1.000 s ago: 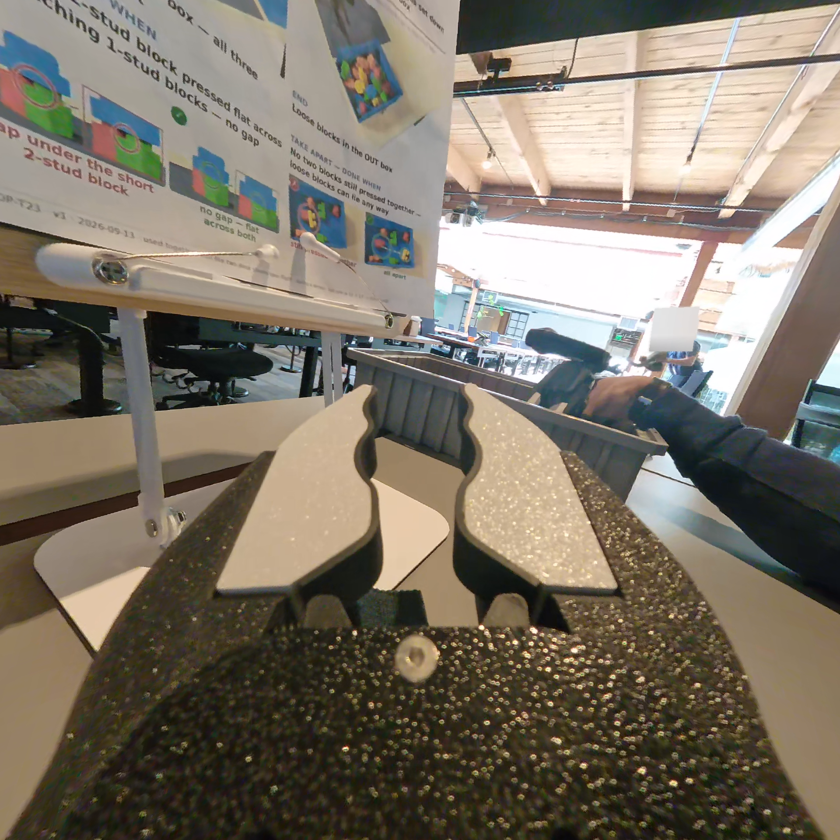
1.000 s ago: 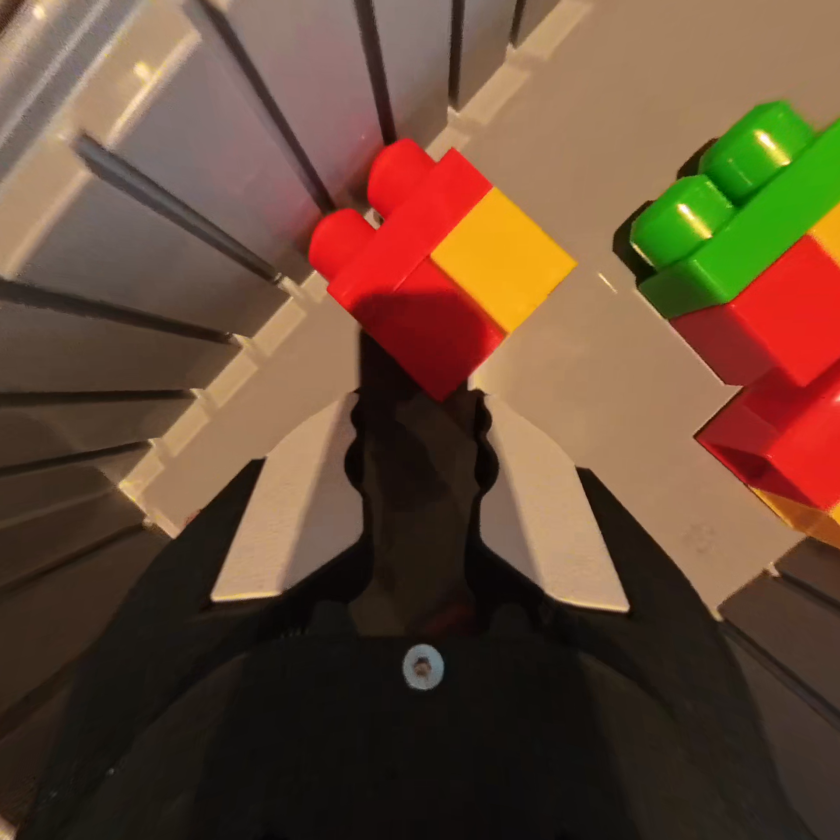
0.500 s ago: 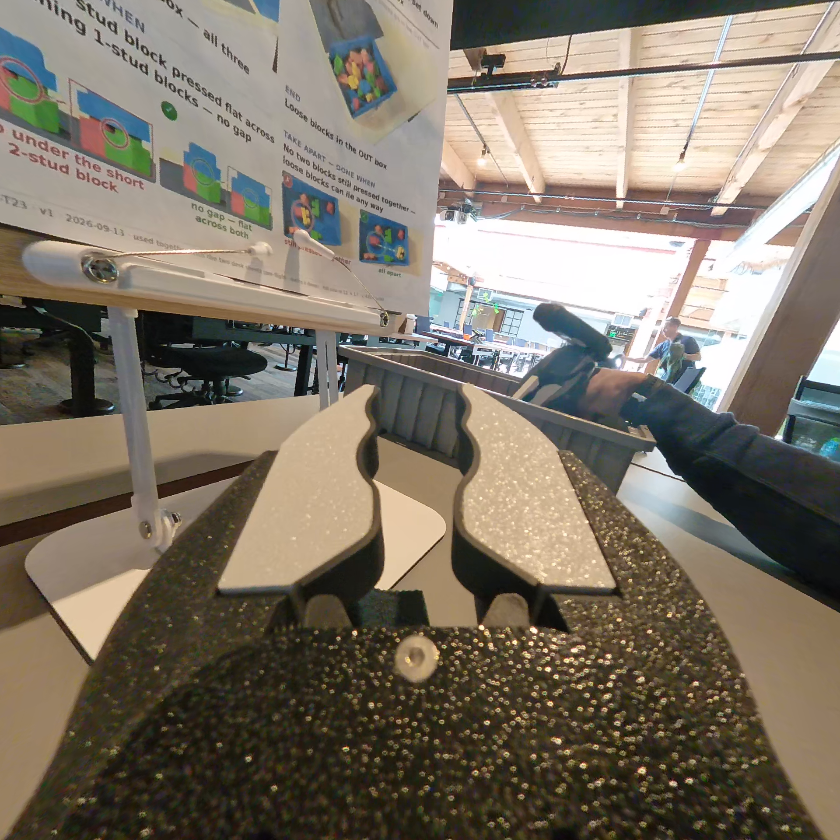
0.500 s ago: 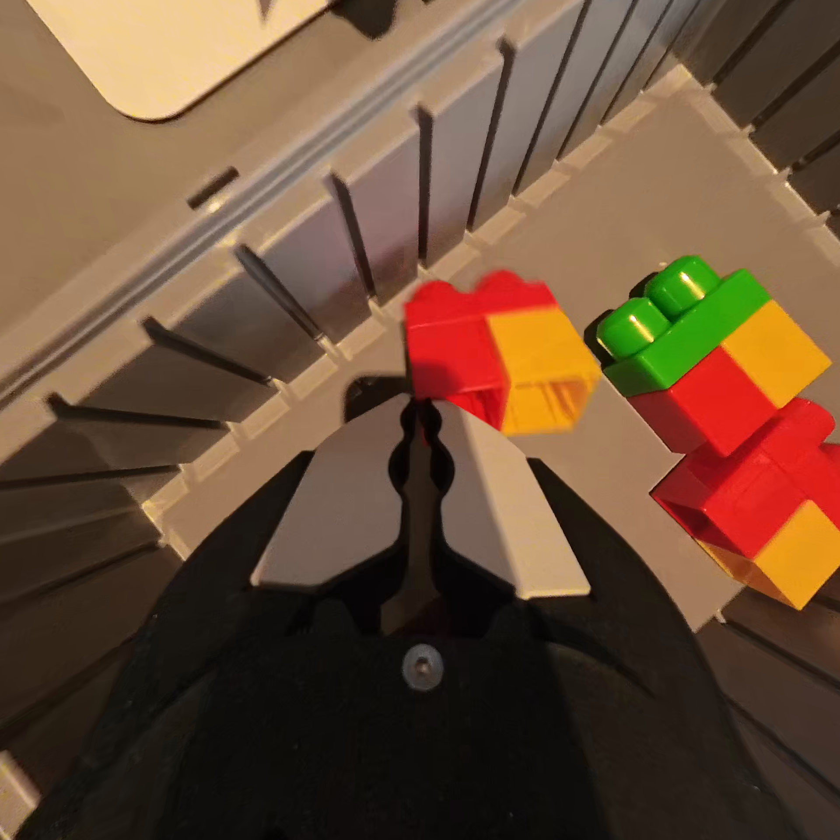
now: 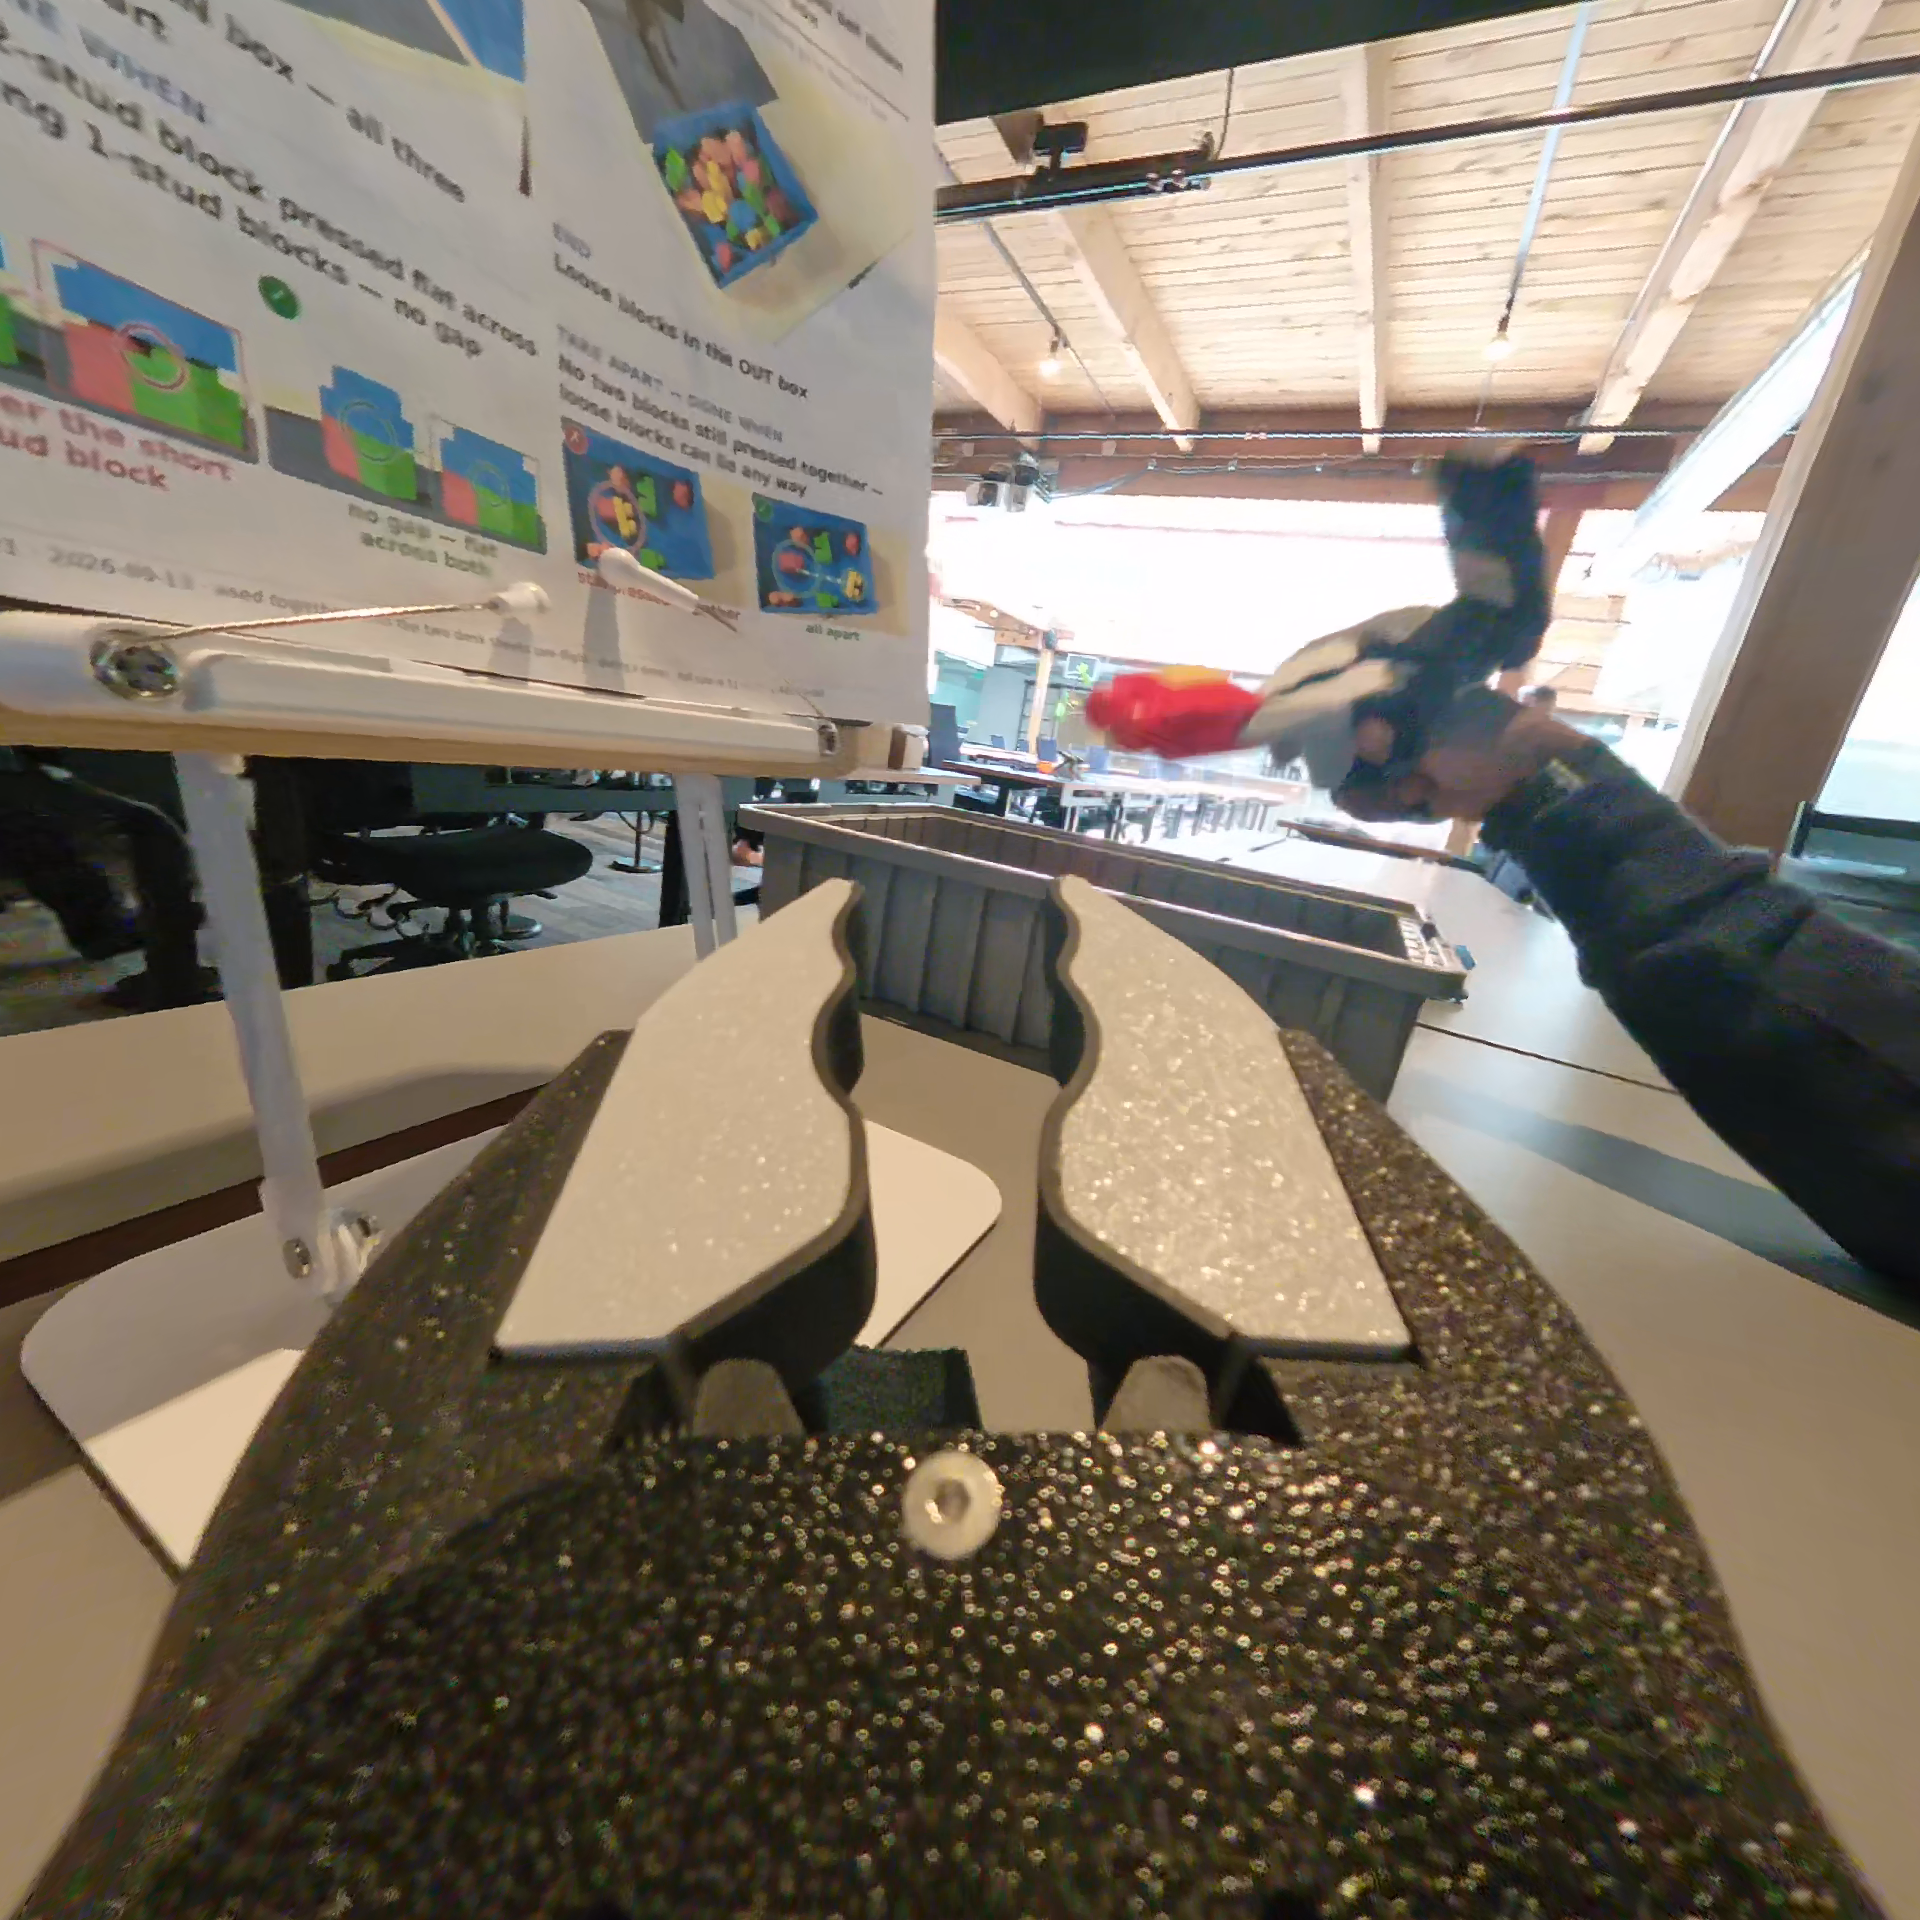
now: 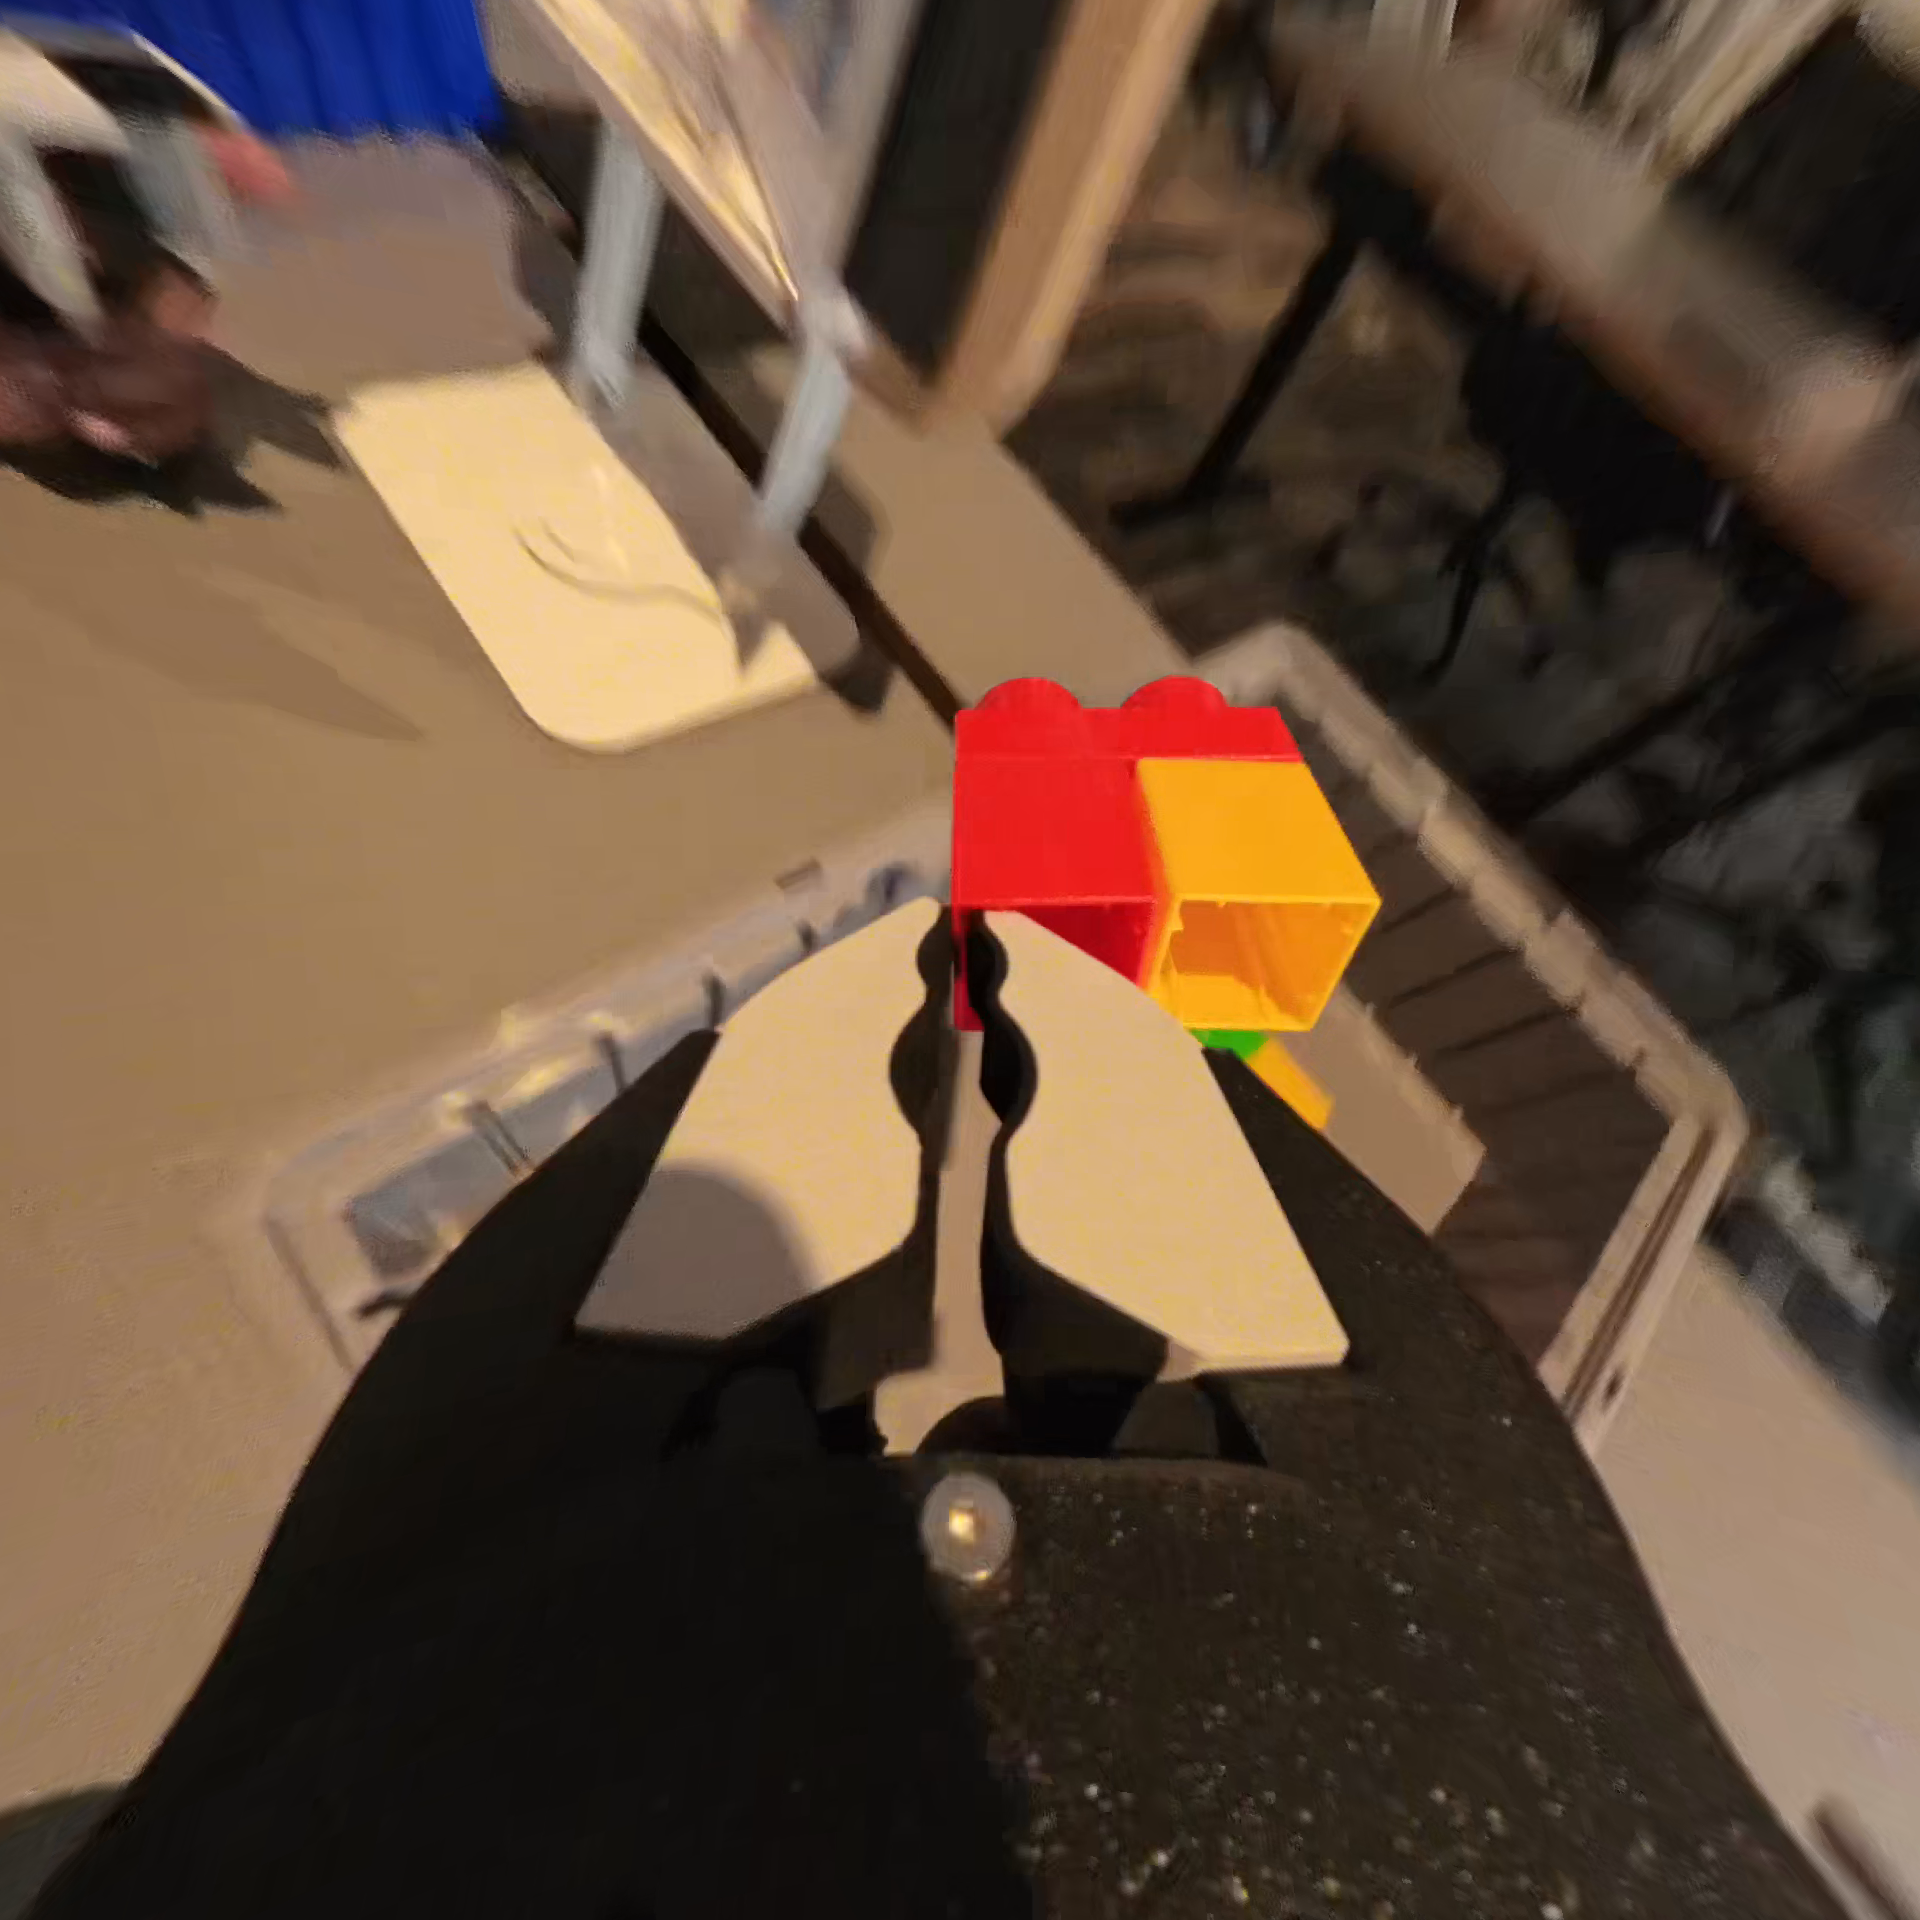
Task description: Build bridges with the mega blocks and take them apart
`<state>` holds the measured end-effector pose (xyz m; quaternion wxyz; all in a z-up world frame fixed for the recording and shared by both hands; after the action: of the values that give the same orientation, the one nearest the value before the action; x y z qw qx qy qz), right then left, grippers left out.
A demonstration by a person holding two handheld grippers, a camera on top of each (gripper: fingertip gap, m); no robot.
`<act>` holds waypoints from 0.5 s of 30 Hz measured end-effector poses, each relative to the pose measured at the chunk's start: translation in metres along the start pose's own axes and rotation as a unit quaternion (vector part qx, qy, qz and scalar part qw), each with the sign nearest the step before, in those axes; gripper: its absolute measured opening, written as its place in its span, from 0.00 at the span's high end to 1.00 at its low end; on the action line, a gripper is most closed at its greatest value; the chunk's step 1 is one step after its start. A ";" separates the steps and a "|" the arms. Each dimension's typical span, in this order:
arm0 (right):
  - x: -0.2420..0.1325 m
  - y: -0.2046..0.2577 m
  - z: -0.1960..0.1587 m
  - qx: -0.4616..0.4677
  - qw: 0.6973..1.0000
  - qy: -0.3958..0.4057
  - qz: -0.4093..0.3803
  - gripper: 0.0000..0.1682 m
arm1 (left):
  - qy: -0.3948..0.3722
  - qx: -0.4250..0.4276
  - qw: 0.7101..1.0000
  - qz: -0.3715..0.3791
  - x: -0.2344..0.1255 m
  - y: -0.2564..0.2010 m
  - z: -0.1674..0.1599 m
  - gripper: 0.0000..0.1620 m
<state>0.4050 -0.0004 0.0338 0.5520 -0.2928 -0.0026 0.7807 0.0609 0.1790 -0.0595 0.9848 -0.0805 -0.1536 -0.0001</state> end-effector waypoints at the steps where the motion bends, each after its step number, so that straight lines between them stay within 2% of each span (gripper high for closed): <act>1: -0.008 0.013 0.021 -0.045 0.998 -0.041 0.005 0.99 | 0.002 -0.003 1.000 -0.008 0.000 -0.003 -0.001 0.79; 4: -0.018 0.064 0.074 -0.194 0.970 -0.141 0.027 0.99 | 0.013 -0.048 0.997 -0.058 0.003 -0.019 -0.004 0.71; 7: -0.004 0.114 0.106 -0.292 0.937 -0.187 0.053 0.99 | 0.014 -0.155 0.977 -0.143 0.003 -0.041 -0.004 0.67; 10: 0.028 0.159 0.117 -0.350 0.913 -0.190 0.088 0.99 | 0.013 -0.239 0.949 -0.204 -0.005 -0.060 -0.001 0.60; 15: 0.080 0.225 0.107 -0.408 0.881 -0.189 0.143 0.99 | 0.016 -0.253 0.944 -0.210 -0.025 -0.070 0.011 0.54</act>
<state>0.1447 0.0149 0.0129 0.2548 -0.3362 -0.3836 0.8215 0.0317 0.1115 -0.0462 0.9122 -0.2926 -0.1462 -0.2466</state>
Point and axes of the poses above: each gripper's, where its closed fingertips meet, x out along the fingers, z out of its top, y = z × x across the jaws, the point moved 5 cm from there along -x, back along the fingers
